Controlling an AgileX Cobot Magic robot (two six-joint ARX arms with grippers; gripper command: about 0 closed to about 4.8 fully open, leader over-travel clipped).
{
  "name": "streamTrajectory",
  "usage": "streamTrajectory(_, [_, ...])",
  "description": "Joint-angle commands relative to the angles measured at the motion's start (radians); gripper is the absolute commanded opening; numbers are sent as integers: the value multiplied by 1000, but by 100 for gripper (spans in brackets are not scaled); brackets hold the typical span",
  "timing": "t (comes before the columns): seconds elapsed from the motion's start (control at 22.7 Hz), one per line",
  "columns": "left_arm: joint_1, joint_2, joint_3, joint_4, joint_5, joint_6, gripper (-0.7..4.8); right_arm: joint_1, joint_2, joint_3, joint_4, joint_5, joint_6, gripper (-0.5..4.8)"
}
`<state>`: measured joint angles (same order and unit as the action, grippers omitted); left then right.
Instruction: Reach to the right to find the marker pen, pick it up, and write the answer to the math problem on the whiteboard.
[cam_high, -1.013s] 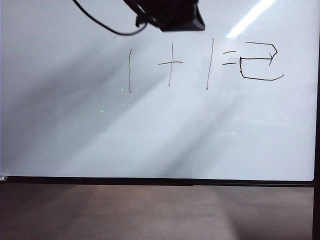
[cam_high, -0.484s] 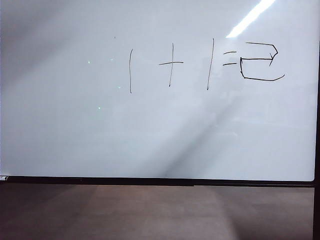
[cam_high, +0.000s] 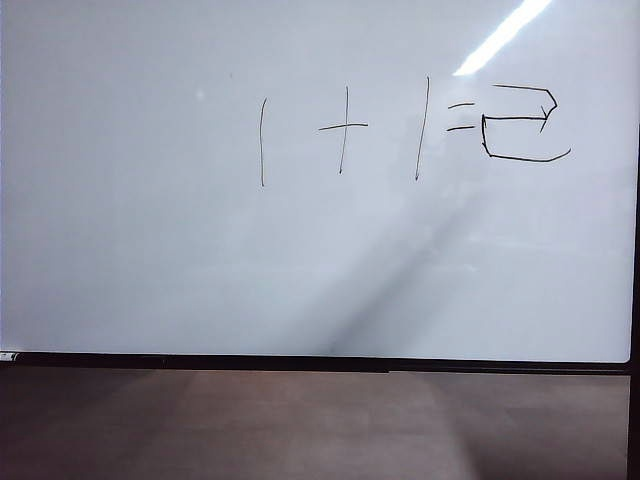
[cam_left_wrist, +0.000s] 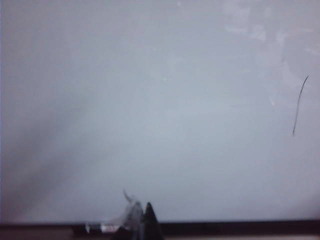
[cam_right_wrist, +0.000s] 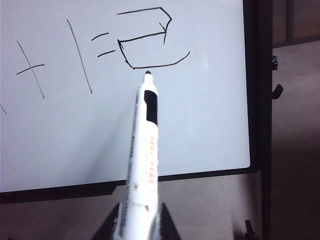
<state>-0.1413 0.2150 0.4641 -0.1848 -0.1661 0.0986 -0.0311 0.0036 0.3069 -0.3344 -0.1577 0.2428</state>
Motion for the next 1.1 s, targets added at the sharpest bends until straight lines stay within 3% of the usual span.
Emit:
streamTrajectory(0.04, [61,-101,-161,85,113,-55,-4,2,-1,4,16,3,0,-5])
streamTrajectory(0.13, [100,-171,-254,91,209,-55,-4,2,-1,4,16,2,-1,-5])
streamTrajectory(0.22, [129,-210,-339,129,240,-64,-4,2,-1,4,16,0,0,-5])
streamTrajectory(0.31, [137,-211,-388,135,237,-101,-4,2,-1,4,16,2,-1,-5])
streamTrajectory(0.7, [136,-211,-451,142,138,-103,-4,2,-1,4,16,0,-1,-5])
streamTrajectory(1.1, [136,-211,-455,139,144,-95,-4,2,-1,4,16,0,-1,-5])
